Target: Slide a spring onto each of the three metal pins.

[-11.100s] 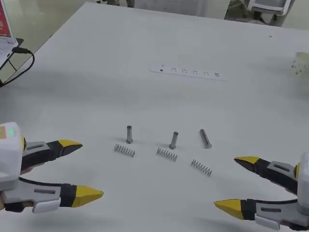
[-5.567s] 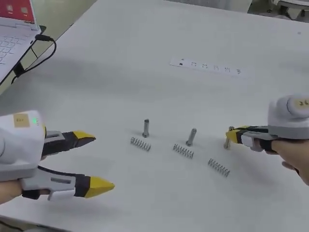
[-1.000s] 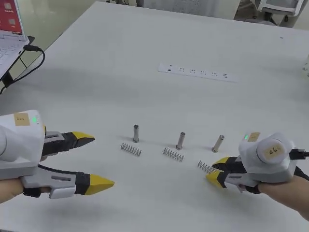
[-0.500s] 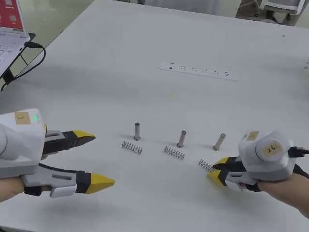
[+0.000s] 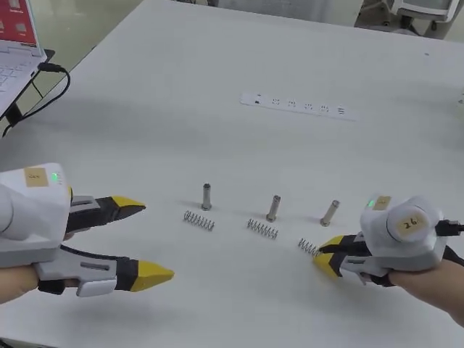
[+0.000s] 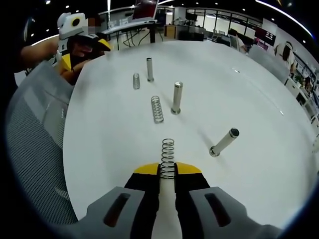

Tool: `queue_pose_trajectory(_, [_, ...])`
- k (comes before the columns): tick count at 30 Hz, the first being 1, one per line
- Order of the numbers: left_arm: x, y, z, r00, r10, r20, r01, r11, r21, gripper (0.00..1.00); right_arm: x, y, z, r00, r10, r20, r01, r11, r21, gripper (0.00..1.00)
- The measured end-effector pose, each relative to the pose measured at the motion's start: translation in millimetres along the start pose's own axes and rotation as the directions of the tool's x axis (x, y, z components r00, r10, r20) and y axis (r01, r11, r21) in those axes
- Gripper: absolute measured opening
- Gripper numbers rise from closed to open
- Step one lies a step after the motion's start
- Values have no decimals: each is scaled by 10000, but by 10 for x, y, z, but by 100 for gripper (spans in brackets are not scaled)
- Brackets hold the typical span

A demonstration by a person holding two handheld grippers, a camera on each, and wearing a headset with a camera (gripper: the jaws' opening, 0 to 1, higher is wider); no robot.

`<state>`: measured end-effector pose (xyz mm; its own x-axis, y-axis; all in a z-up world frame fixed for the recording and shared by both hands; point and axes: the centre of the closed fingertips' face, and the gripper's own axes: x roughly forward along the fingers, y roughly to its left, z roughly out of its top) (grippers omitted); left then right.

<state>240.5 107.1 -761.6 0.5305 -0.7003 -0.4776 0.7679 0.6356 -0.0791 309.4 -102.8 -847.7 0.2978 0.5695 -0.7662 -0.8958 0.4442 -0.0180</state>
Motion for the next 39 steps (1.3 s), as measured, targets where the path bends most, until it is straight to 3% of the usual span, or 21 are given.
queue_pose_trajectory(5, [30,-43,38,9999,-158,28,158,9999,30,63,-71,-2,20,9999,-51,160,49,9999,136,8])
queue_pose_trajectory(11, [118,-145,87,9988,-494,18,494,9986,189,63,-182,102,176,9973,129,728,-140,9998,150,8])
queue_pose_trajectory(16, [233,-250,167,9959,-899,58,896,9953,368,62,-262,228,375,9923,418,1168,-385,9988,-304,8])
queue_pose_trajectory(22, [378,-357,312,9896,-1422,223,1407,9883,587,62,-336,453,639,9813,985,1653,-763,9878,-1357,8])
queue_pose_trajectory(30, [560,-443,472,9792,-1917,668,1888,9809,472,58,-338,619,739,9782,1379,1553,-987,9666,-2364,8])
queue_pose_trajectory(39, [774,-569,523,9665,-2475,681,2443,9683,527,52,-349,705,768,9733,1739,1497,-1227,9457,-3011,8])
